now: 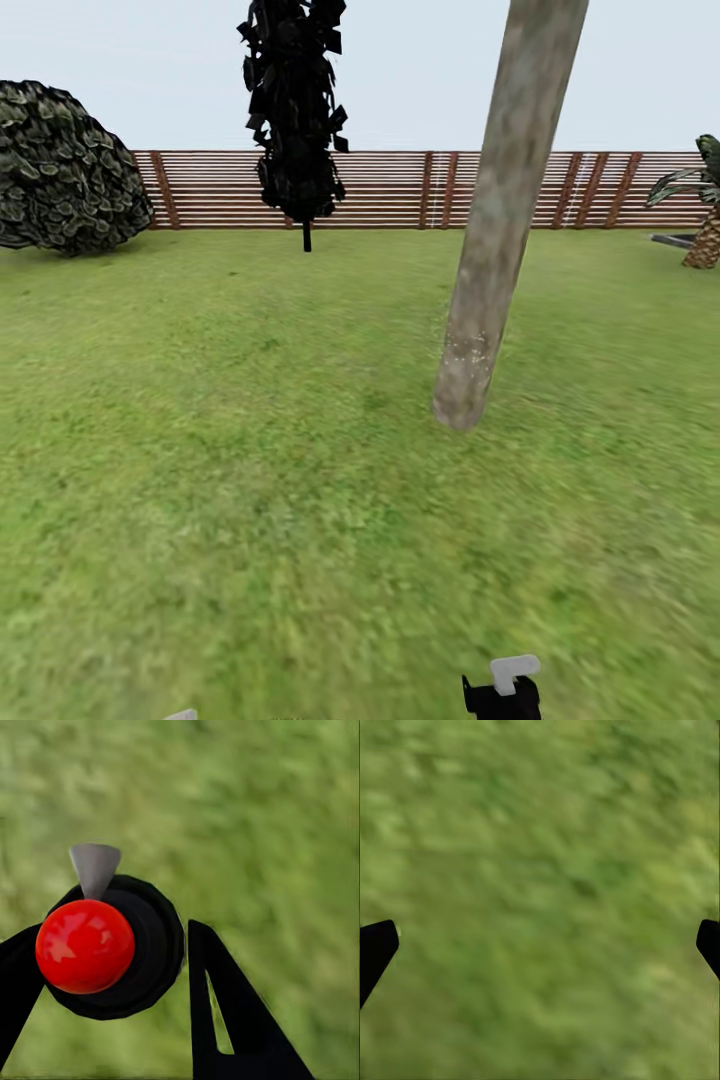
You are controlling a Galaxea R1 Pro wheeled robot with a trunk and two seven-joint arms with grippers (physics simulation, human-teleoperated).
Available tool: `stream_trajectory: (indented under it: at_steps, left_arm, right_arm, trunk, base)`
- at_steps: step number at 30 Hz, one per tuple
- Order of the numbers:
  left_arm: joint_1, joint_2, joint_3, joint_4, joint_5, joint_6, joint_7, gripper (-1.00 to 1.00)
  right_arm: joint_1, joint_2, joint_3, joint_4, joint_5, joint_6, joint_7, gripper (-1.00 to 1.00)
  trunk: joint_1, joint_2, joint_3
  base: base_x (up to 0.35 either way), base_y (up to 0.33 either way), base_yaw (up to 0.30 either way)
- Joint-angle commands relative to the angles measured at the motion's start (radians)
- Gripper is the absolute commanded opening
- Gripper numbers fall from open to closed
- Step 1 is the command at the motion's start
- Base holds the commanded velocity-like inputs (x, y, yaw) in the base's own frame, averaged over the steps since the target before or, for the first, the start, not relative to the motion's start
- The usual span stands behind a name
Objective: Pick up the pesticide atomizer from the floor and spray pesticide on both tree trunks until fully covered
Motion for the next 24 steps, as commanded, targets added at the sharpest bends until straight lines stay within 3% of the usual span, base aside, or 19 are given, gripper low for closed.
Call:
stream_trajectory:
  at_steps: [1,12,24]
  left_arm:
    - [-0.001,0.000,-0.009,0.000,0.004,-0.002,0.005,-1.00]
    - [-0.001,0.000,-0.009,0.000,0.004,-0.004,0.005,-1.00]
    - [0.004,0.000,-0.008,-0.001,0.005,-0.005,0.006,-1.00]
  right_arm:
    - [0.000,0.000,0.009,0.000,-0.007,-0.002,-0.003,1.00]
    - [0.000,0.000,0.009,0.000,-0.007,-0.002,-0.003,1.00]
    - [0.001,0.000,0.009,0.000,-0.007,-0.002,-0.003,1.00]
  trunk:
    - [0.000,0.000,-0.001]
    - [0.000,0.000,-0.005]
    - [0.000,0.000,-0.010]
  base:
    - [0.000,0.000,0.283]
    - [-0.005,0.000,0.283]
    - [-0.276,-0.157,0.283]
